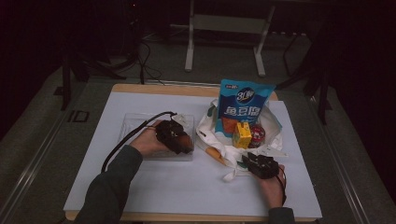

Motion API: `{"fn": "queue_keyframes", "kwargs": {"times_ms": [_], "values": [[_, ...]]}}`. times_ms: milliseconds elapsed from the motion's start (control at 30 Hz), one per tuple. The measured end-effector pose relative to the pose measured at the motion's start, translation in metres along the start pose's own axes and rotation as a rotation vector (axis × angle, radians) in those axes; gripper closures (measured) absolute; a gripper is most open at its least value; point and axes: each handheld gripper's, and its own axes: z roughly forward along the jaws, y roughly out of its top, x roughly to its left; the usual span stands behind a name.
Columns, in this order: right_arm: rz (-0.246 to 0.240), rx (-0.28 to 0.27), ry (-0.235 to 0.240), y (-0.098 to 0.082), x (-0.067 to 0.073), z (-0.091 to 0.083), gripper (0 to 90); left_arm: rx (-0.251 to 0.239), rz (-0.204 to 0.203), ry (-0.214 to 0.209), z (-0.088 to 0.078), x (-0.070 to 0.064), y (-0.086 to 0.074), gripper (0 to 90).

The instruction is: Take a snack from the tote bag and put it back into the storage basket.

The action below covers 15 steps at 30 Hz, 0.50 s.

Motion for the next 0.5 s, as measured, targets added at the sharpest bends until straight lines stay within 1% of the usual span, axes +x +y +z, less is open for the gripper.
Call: {"fn": "queue_keyframes", "kwargs": {"times_ms": [100, 167, 200, 300, 333, 433, 467, 500], "values": [[0.000, 0.000, 0.000, 0.0000, 0.0000, 0.0000, 67.6, -0.005, -0.005, 0.006, 0.0002, -0.0006, -0.0003, 28.5], [-0.001, 0.000, -0.001, 0.0000, 0.0001, 0.0000, 67.6, -0.012, -0.003, -0.003, -0.0007, -0.0007, -0.0006, 28.7], [-0.001, 0.000, -0.001, 0.0000, 0.0002, 0.0000, 67.6, -0.021, 0.001, 0.006, -0.0021, -0.0021, -0.0001, 28.6], [-0.001, 0.000, -0.001, 0.0000, 0.0001, 0.0000, 67.6, -0.021, 0.006, 0.006, -0.0031, -0.0022, 0.0003, 28.7], [0.000, 0.000, 0.001, 0.0000, -0.0001, 0.0000, 67.6, -0.032, 0.008, 0.011, -0.0054, -0.0035, 0.0014, 28.7], [0.000, 0.000, 0.001, 0.0000, 0.0000, 0.0000, 67.6, -0.036, 0.014, 0.020, -0.0070, -0.0036, 0.0018, 29.0], [0.001, 0.000, 0.001, 0.0000, -0.0001, 0.0000, 67.6, -0.051, 0.010, 0.018, -0.0081, -0.0039, 0.0014, 29.7], [0.001, 0.000, 0.001, 0.0000, -0.0001, 0.0000, 67.6, -0.046, 0.018, 0.022, -0.0091, -0.0034, 0.0016, 29.8]]}}
